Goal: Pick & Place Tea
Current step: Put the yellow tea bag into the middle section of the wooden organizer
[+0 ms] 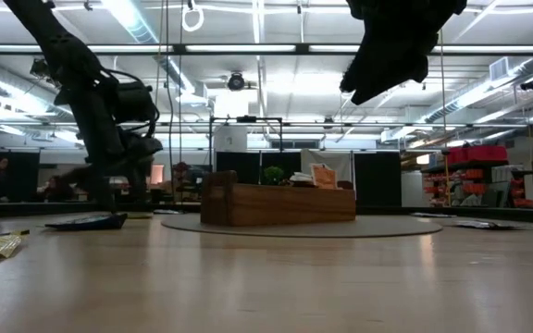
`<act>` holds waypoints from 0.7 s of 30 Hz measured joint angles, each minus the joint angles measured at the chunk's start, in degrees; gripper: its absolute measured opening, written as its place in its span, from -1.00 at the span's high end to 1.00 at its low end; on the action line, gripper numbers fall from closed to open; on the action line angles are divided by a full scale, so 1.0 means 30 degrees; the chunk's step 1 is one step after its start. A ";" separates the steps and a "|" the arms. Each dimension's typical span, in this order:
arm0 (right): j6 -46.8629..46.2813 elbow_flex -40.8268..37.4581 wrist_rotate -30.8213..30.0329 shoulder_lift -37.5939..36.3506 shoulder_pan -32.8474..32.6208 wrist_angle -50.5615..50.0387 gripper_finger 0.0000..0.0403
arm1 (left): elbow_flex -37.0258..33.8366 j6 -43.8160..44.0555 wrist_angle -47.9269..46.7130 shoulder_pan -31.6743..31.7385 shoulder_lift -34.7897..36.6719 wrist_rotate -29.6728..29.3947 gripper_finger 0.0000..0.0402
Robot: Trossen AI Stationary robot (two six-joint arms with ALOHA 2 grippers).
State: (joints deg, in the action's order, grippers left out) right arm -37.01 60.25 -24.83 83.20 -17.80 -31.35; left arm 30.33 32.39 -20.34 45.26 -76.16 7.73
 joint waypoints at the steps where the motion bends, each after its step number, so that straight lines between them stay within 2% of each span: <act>1: -0.0002 0.0000 0.0079 0.0000 0.0006 -0.0001 0.02 | 0.0000 -0.0105 0.0025 -0.0065 -0.0156 -0.0029 -0.55; 7: 0.0133 0.0000 0.0114 0.0000 0.0167 -0.0069 0.02 | 0.0131 -0.0105 -0.0029 -0.0599 -0.1336 -0.0334 -0.55; 13: 0.0228 0.0000 0.0100 0.0000 0.0407 -0.0220 0.02 | 0.0109 -0.0187 -0.0132 -0.1348 -0.1460 -0.1407 -0.52; 16: 0.0444 0.0000 0.0094 0.0000 0.0565 -0.0334 0.02 | 0.0095 -0.0235 -0.0176 -0.1386 -0.1529 -0.1520 -0.40; 21: 0.0510 0.0000 0.0068 0.0000 0.0965 -0.0424 0.02 | 0.0044 -0.0224 -0.0234 -0.1658 -0.1566 -0.2076 -0.09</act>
State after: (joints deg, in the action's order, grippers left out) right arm -35.48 60.25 -24.63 83.20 -14.90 -32.62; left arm 30.46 31.71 -21.04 40.28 -80.86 1.50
